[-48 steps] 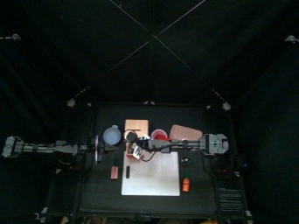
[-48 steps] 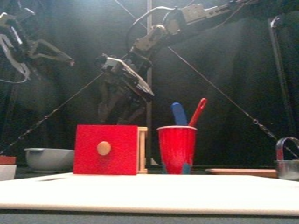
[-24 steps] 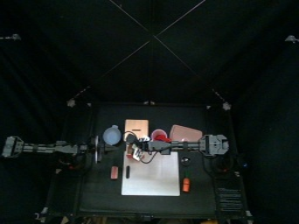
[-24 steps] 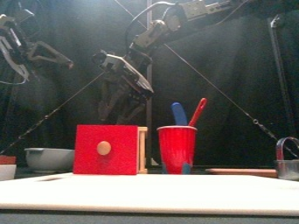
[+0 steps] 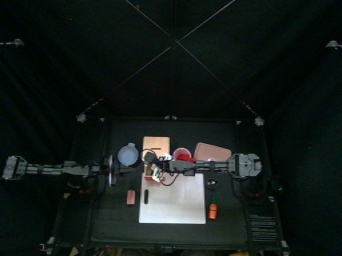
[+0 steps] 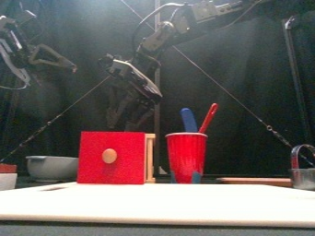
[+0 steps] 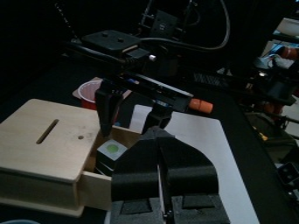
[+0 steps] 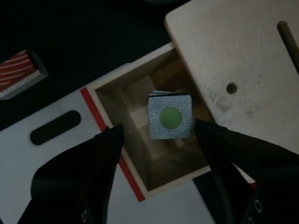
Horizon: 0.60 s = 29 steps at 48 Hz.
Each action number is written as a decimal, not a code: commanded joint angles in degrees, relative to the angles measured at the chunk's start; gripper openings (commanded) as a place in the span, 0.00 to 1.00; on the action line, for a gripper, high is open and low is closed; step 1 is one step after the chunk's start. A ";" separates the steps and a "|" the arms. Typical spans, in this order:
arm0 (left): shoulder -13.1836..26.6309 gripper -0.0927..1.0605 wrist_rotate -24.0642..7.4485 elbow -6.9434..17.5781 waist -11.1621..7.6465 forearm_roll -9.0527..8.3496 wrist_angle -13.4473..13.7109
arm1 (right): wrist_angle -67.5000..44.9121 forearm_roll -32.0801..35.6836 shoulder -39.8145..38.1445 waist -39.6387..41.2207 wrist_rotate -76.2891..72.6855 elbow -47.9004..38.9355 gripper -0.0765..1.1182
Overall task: Place sushi on board then cut the sushi with the knife then place the pieces on the plate
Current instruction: Place the sushi on the board
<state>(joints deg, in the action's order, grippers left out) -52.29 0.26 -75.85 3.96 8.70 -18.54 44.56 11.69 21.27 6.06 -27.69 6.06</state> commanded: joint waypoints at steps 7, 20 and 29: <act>0.18 0.18 0.09 0.79 -0.09 0.00 -0.53 | -0.18 0.18 -0.35 0.53 -0.09 1.41 0.86; 0.18 0.18 0.09 0.70 -0.09 0.00 -0.53 | -0.18 0.18 0.44 0.79 -0.09 1.49 0.86; 0.18 0.18 0.09 0.53 -0.09 0.00 -0.53 | -0.18 0.18 1.05 1.14 -0.18 1.93 0.85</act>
<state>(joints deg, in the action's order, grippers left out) -52.29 0.26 -76.03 3.96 8.61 -18.54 44.65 11.78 23.38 6.50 -27.77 6.42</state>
